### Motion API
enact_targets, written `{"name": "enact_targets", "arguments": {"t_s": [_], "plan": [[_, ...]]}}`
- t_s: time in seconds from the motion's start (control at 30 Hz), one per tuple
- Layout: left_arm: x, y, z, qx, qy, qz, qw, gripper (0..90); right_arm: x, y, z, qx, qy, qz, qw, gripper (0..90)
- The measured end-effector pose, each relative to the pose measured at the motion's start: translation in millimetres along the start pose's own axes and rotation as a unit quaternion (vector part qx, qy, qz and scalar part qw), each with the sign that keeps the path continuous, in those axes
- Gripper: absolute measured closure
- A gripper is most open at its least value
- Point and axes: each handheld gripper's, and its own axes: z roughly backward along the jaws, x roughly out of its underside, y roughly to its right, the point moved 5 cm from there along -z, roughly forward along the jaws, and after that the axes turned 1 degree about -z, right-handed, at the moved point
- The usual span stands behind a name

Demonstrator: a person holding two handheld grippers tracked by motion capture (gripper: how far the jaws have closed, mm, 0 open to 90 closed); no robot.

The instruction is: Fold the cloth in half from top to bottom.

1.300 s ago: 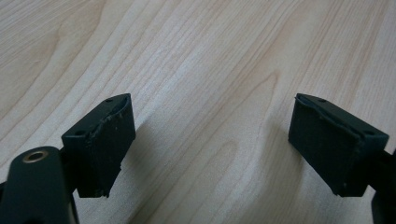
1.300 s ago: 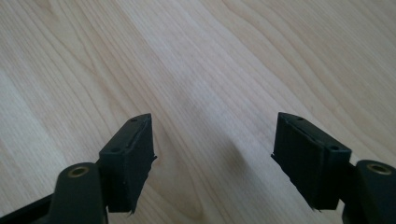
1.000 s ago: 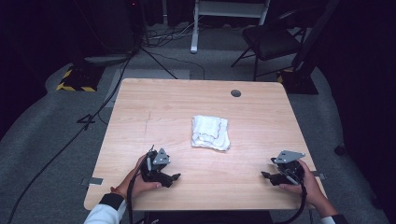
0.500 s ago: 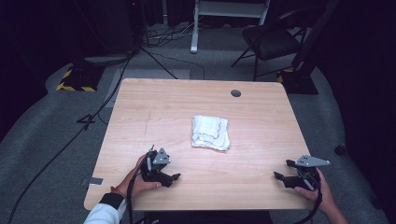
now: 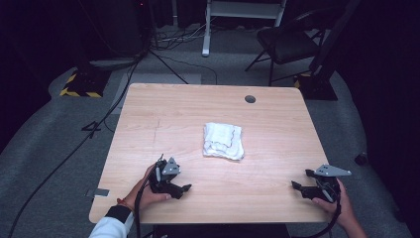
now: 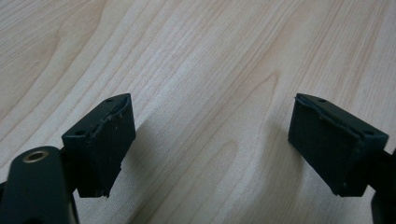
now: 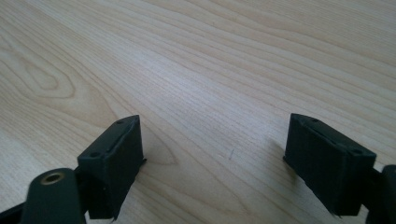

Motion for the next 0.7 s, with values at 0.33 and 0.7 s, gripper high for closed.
{"name": "enact_targets", "arguments": {"t_s": [0.33, 0.7], "plan": [[0.0, 0.0, 0.0, 0.0, 0.0, 0.0, 1.0, 15.0, -0.1, 0.6, -0.1, 0.003, 0.0, -0.003, 1.0, 19.3], [0.0, -0.1, 0.0, 0.001, 0.0, 0.0, 1.0, 15.0, -0.1, 0.6, -0.1, 0.003, 0.0, -0.003, 1.0, 19.3]]}}
